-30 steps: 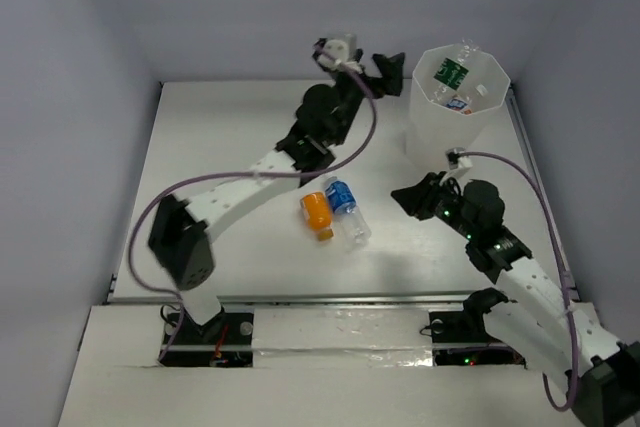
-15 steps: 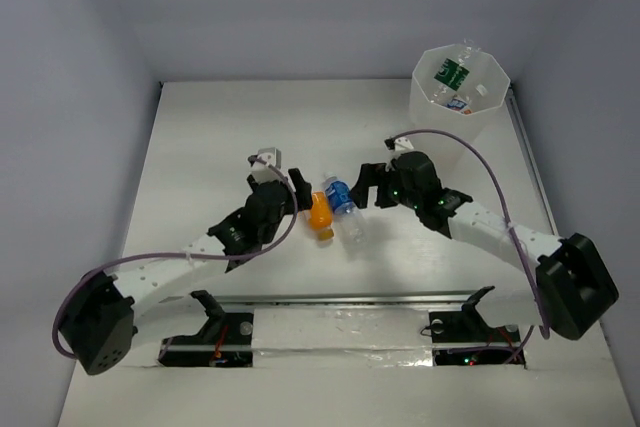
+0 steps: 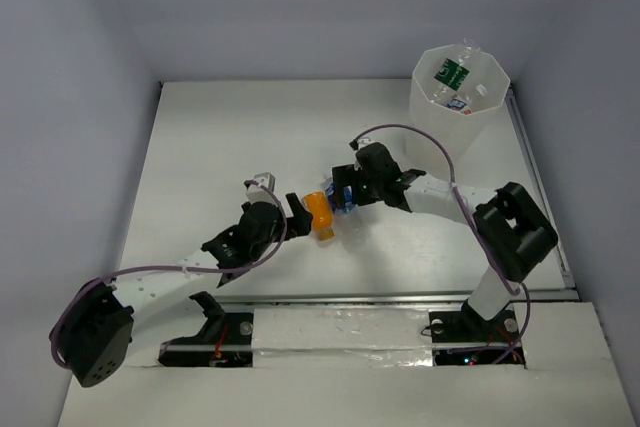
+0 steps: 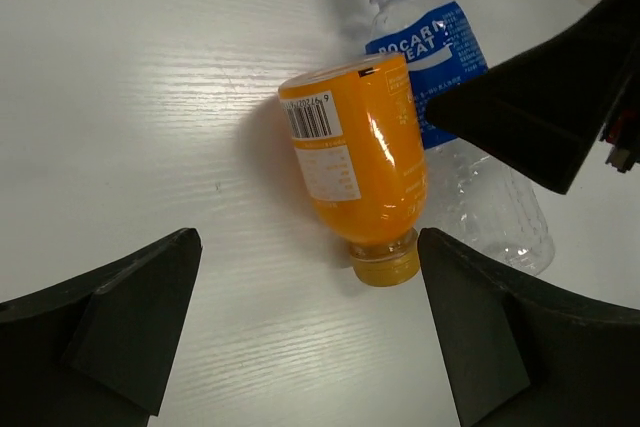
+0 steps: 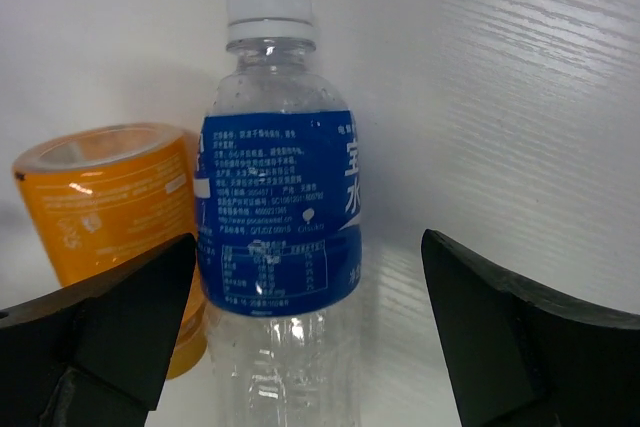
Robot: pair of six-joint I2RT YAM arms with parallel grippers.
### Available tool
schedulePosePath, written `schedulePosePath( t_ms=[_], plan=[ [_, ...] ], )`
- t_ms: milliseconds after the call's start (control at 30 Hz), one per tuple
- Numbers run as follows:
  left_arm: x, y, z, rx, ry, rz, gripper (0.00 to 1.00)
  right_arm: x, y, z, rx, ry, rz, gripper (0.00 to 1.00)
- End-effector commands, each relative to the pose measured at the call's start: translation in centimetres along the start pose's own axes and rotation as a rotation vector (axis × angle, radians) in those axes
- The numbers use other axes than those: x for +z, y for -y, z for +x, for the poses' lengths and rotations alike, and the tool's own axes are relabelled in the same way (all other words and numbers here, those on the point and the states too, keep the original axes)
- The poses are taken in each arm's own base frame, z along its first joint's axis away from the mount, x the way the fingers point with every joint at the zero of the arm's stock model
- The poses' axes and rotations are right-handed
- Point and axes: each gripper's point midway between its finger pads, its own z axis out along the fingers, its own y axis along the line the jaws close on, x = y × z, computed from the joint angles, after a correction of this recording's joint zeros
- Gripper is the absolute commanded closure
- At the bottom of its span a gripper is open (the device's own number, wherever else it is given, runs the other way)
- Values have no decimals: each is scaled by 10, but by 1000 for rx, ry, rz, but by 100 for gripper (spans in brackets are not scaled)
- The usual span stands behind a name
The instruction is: Put the plastic bottles in the bin
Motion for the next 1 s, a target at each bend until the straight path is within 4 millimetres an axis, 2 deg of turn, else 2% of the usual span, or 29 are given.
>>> schedulePosePath(
  t_ms=[0, 67, 200, 300, 333, 400, 433, 500, 533, 567, 633, 767, 800, 867, 900, 967],
  plan=[
    [4, 17, -3, -20, 8, 74, 11, 6, -9, -18, -26, 24, 5, 1],
    [7, 18, -3, -20, 16, 84, 11, 16, 2, -16, -28, 10, 64, 1],
    [13, 21, -8, -36, 34, 100, 10, 29, -3, -26, -31, 8, 64, 2],
    [19, 18, -10, -38, 41, 96, 9, 34, -1, -27, -28, 1, 79, 6],
    [25, 8, -10, -42, 38, 66, 9, 37, -1, -29, -28, -1, 86, 8],
    [30, 8, -11, -52, 27, 89, 9, 39, 1, -29, -30, -4, 98, 11],
    [36, 0, -10, -60, 21, 70, 9, 40, 1, -30, -32, -1, 100, 17],
    [40, 2, -12, -70, 18, 92, 10, 41, 2, -31, -32, -2, 107, 25],
    [43, 1, -9, -67, 8, 91, 10, 41, 1, -32, -32, -1, 105, 35],
    [44, 3, -10, -66, 11, 100, 10, 39, 0, -34, -30, 3, 103, 40],
    [47, 5, -10, -68, 10, 105, 10, 34, -3, -40, -25, 23, 91, 46],
    [46, 14, -16, -72, 23, 138, 11, 0, -16, -76, -21, 141, 62, 48],
    [44, 16, -17, -74, 23, 149, 11, -22, -23, -96, -27, 200, 49, 48],
    [42, 19, -18, -82, 28, 167, 11, -47, -27, -120, -28, 275, 59, 49],
    [40, 22, -18, -85, 25, 180, 10, -72, -31, -138, -33, 335, 54, 49],
    [40, 25, -20, -93, 28, 191, 10, -105, -34, -167, -31, 432, 73, 49]
  ],
)
